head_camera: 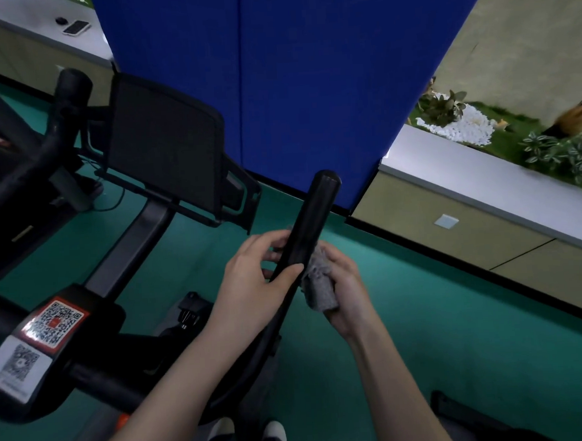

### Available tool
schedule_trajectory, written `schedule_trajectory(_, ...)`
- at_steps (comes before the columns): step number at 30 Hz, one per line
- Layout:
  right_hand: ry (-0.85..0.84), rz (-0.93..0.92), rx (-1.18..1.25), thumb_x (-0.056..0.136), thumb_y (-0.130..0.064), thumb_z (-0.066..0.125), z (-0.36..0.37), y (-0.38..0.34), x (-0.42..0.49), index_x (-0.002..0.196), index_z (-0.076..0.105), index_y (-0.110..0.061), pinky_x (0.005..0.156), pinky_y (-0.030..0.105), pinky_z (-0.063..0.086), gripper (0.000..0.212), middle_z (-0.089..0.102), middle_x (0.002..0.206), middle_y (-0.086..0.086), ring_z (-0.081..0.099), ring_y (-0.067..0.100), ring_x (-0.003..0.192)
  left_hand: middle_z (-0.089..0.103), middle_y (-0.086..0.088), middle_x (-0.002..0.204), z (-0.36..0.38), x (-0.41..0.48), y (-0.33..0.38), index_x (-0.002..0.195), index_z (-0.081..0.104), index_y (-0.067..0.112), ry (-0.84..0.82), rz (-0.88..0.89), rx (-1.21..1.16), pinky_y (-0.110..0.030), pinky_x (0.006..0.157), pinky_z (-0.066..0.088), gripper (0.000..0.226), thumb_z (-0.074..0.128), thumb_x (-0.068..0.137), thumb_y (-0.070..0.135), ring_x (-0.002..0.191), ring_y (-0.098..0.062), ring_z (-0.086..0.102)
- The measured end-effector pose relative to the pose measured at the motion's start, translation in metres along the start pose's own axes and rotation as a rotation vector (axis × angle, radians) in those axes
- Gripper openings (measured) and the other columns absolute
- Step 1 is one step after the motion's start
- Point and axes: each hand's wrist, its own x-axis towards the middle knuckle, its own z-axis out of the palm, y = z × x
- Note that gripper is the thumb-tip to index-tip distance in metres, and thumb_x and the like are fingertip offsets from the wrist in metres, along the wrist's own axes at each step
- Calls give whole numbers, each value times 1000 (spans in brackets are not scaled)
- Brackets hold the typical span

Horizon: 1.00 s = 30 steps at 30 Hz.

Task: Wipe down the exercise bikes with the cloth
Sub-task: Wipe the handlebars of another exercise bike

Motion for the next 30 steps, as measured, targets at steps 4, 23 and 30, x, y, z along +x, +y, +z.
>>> schedule_trajectory(4, 15, 31, 51, 74, -10, 57, 2, 15, -12, 106, 67, -1, 73, 32, 50, 35, 67, 102, 19, 60, 28, 90, 58, 17, 105, -1, 0, -1, 111, 58, 37, 4, 10, 16, -8, 76, 46, 41, 70, 81, 13, 93, 6, 54)
schedule_trajectory(23, 201, -558, -858, 80, -20, 58, 21, -36, -76, 93, 71, -19, 78, 34, 53, 19, 69, 93, -2, 65, 17, 86, 56, 18, 112, -24, -19, -12, 125, 56, 28, -132, -28, 160, -3, 81, 39, 42, 63, 86, 40, 101, 7, 51)
schedule_trajectory(30, 97, -1059, -1689, 81, 0, 51, 63, -124, -15, 107, 67, -3, 85, 17, 31, 31, 68, 109, 8, 56, 30, 95, 58, 12, 112, -31, -23, -14, 124, 58, 25, -170, 22, 189, -10, 83, 34, 42, 64, 86, 40, 104, -1, 51)
